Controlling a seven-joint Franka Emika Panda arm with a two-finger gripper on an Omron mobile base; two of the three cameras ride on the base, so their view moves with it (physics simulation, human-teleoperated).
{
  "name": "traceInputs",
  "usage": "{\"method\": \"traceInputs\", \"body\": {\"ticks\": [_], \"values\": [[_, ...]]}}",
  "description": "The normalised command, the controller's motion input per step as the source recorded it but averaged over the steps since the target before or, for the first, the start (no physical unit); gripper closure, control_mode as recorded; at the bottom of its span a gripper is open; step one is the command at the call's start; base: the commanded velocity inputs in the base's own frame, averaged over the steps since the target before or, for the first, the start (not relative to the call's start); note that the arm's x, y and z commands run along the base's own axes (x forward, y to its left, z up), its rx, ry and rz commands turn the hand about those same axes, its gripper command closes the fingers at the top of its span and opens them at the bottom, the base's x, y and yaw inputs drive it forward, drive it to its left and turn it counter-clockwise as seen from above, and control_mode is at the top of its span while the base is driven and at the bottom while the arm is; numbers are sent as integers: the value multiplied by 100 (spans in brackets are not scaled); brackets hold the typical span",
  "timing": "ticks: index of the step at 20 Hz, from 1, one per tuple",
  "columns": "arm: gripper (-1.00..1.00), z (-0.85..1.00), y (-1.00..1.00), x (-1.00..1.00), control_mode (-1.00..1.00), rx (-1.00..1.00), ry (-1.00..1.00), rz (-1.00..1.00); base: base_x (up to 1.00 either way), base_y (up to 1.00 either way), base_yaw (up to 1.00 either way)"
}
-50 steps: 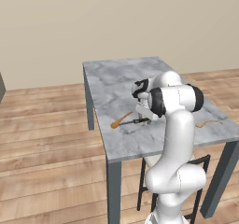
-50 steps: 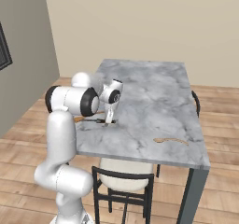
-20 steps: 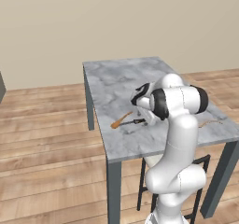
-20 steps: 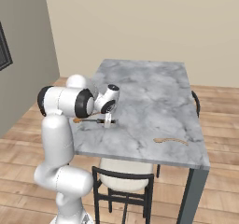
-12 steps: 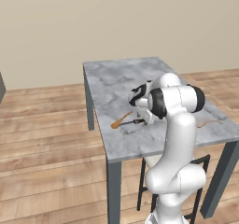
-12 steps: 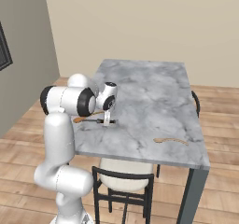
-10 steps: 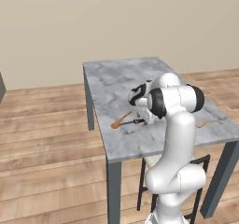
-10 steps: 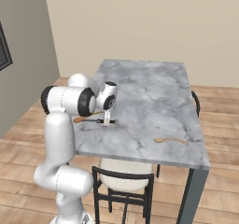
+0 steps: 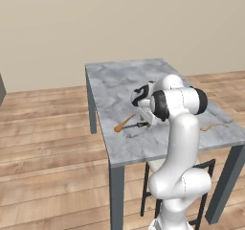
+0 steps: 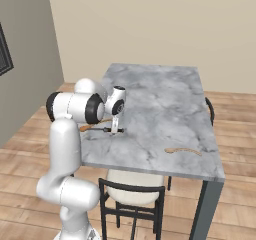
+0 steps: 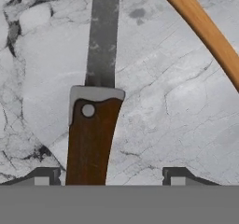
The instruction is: Pick up the metallic utensils from the counter and place them in the open drawer. Make sure not to pick up any wooden utensils.
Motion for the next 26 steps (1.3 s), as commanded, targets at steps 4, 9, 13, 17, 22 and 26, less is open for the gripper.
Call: {"method": "traceInputs", "body": {"ticks": [4,9,13,17,22,26], "values": [[-100,-1,0,-5,-100,0,1,0,0,0,0],[-100,0,0,-6,-100,0,0,0,0,0,0],[-100,0,0,-6,-100,0,0,0,0,0,0],[100,0,0,-9,-100,0,0,0,0,0,0],[100,0,0,-5,-100,0,0,0,0,0,0],[100,0,0,-2,-100,0,0,0,0,0,0]]}}
